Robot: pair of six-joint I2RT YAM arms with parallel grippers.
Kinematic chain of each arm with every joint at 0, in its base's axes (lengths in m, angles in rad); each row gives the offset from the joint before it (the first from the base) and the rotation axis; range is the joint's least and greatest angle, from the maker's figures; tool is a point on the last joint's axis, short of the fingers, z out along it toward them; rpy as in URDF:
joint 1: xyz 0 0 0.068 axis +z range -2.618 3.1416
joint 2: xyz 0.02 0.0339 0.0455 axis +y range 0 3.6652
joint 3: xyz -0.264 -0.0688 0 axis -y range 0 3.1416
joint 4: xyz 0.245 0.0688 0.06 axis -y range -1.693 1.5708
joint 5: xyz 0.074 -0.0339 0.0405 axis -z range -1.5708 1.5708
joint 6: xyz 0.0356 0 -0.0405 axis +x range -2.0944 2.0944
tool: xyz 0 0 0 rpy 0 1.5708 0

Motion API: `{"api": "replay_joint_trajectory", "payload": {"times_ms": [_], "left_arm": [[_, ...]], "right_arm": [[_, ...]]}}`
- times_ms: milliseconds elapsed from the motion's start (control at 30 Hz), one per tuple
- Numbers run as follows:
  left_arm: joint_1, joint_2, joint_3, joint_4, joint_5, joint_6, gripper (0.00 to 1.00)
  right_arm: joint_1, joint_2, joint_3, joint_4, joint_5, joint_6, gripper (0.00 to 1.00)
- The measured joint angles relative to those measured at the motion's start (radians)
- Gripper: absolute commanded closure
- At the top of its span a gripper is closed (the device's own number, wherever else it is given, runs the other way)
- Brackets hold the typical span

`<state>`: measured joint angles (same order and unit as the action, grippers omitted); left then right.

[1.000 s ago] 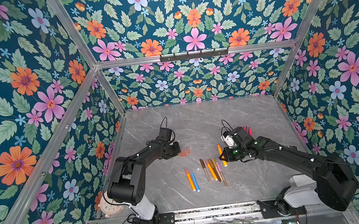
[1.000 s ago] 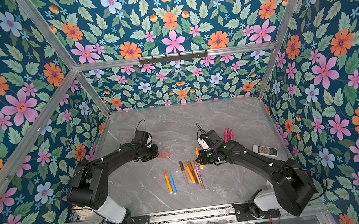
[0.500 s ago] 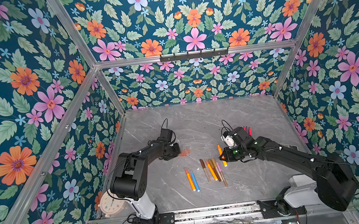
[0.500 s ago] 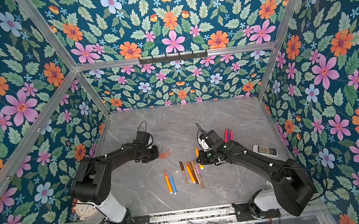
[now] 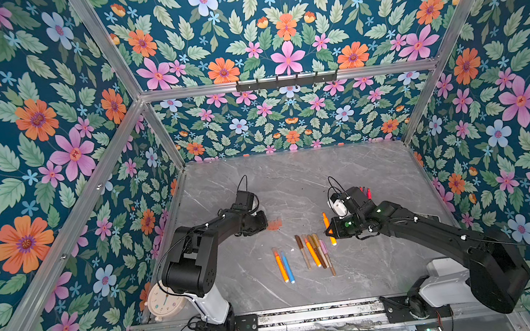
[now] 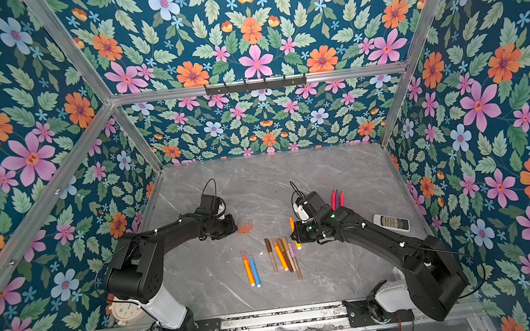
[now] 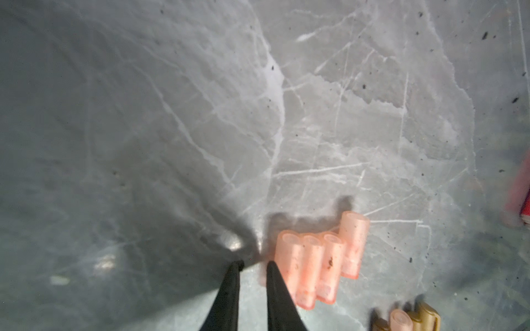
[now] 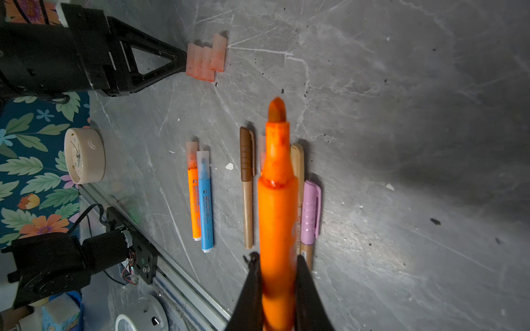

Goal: Remove pen caps from pens
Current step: Place the pen cap at the center of the table, then place the pen at the middle-right of the table.

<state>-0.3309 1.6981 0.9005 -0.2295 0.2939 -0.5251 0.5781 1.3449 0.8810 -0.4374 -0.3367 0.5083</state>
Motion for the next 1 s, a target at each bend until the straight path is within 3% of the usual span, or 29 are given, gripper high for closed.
{"api": "replay_joint_trajectory", "payload": {"times_ms": [333, 600, 833, 1000], "left_arm": [[0.000, -0.129, 0.048, -0.072, -0.014, 0.030, 0.78], [0.000, -0.354, 0.097, -0.126, 0.004, 0.114, 0.75], [0.002, -0.551, 0.079, -0.187, 0.071, 0.195, 0.74], [0.002, -0.662, -0.017, -0.214, 0.084, 0.243, 0.74]], "right_arm": [[-0.343, -0.086, 0.061, -0.126, -0.004, -0.043, 1.00], [-0.669, -0.068, 0.024, -0.083, -0.037, -0.045, 1.00], [-0.718, 0.131, 0.114, -0.083, 0.032, -0.132, 1.00], [-0.730, 0.322, 0.211, -0.104, 0.028, -0.202, 1.00]]}}
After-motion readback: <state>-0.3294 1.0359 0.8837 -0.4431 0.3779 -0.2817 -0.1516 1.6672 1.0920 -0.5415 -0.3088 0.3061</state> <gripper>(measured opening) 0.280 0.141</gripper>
